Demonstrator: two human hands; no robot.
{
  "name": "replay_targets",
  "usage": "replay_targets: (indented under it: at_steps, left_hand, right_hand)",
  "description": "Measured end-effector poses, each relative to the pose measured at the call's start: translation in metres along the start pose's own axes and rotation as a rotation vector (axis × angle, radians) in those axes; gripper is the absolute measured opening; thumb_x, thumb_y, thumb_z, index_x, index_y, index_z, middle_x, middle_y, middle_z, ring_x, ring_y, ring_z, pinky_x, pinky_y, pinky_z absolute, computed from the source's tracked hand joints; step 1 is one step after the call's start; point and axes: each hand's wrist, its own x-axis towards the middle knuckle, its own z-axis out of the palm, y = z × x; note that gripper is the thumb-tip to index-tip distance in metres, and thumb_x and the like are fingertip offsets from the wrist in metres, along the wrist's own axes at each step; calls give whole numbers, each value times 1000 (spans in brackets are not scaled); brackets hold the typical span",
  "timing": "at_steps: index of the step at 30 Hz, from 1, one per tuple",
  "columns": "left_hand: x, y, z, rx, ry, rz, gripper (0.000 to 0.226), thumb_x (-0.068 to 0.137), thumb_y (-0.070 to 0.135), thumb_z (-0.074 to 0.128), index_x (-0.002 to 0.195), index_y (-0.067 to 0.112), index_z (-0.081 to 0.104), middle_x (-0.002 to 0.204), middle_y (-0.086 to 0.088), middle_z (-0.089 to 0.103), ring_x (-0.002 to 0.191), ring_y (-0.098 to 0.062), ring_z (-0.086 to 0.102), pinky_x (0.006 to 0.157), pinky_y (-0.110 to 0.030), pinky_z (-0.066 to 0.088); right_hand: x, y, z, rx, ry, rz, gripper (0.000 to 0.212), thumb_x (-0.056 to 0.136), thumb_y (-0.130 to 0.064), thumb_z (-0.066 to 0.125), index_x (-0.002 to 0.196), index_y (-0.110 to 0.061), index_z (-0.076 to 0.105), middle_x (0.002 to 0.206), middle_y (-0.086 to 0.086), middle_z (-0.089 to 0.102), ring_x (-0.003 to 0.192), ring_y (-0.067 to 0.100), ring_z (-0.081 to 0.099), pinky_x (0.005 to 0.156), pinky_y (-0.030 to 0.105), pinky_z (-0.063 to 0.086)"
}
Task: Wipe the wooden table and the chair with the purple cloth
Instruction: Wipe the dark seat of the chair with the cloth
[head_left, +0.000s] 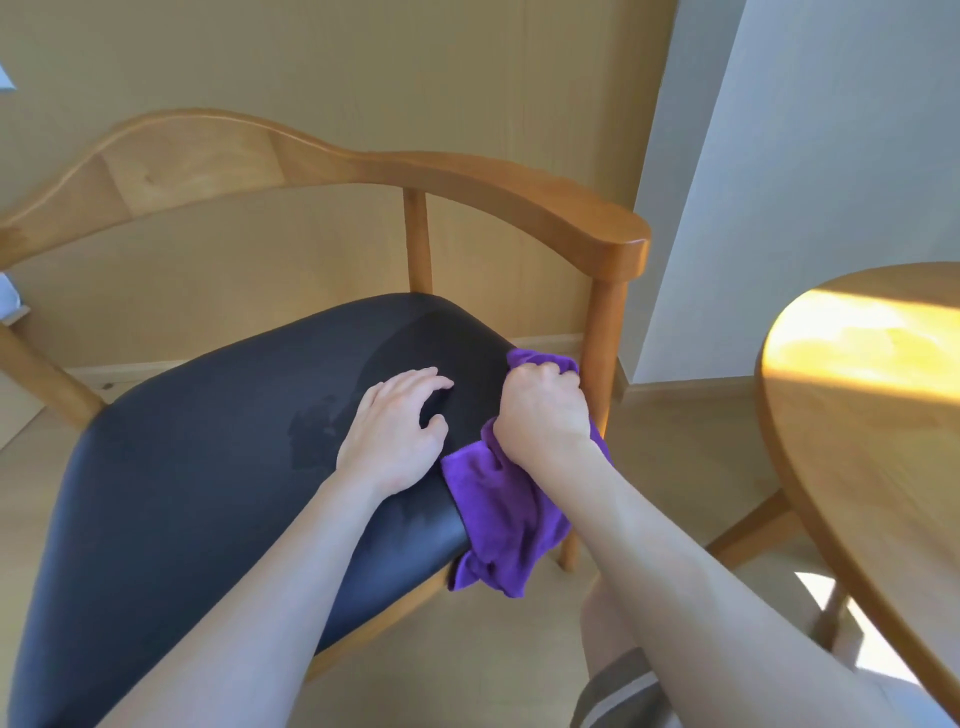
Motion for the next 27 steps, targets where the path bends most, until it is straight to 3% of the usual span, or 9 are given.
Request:
replay_targets:
  at_steps: [5,9,12,15,22,27]
  left_hand:
    - [-2,1,-2,-9,2,8,48,93,21,47,137,38,52,155,17,39,144,-5,23,122,-33,16]
    - [-2,1,-2,-16,17,9,47,93,22,48,137,38,52,155,18,39,141,-2,21,121,-30,15]
    - [-1,3,-2,0,20,25,47,93,21,49,138,36,53,155,16,40,142,-4,23,121,-30,15]
    - [-2,3,-3,-3,15,18,47,94,20,49,139,34,54,155,15,40,144,-6,25,122,-34,17]
    - [-1,-1,-2,23,16,21,46,95,20,51,138,36,53,155,17,40,145,-7,27,120,-30,16]
    - [1,-3,0,-7,25,1,45,94,21,52,135,41,55,152,22,42,142,-7,28,117,-28,19]
  right_hand:
    - [-24,13,-20,107,-42,-14,26,91,-15,62,116,-8,61,113,13,64,100,35,63,90,39,53]
    - [-12,21,-36,373,23,49,33,87,-7,62,115,-22,71,87,-1,57,78,26,55,73,29,46]
    - [12,-1,-25,343,119,8,32,84,-6,63,116,-7,61,111,14,60,103,35,57,85,36,45]
    - [28,-16,-5,233,11,21,38,88,-16,65,123,-5,57,128,17,56,122,40,49,106,48,43]
    - [-4,-17,8,74,54,-1,33,91,-16,55,122,-4,55,120,20,61,110,42,57,94,46,50]
    - [-53,-10,0,123,16,-88,29,92,-7,48,121,-6,53,121,16,58,114,39,50,102,42,42]
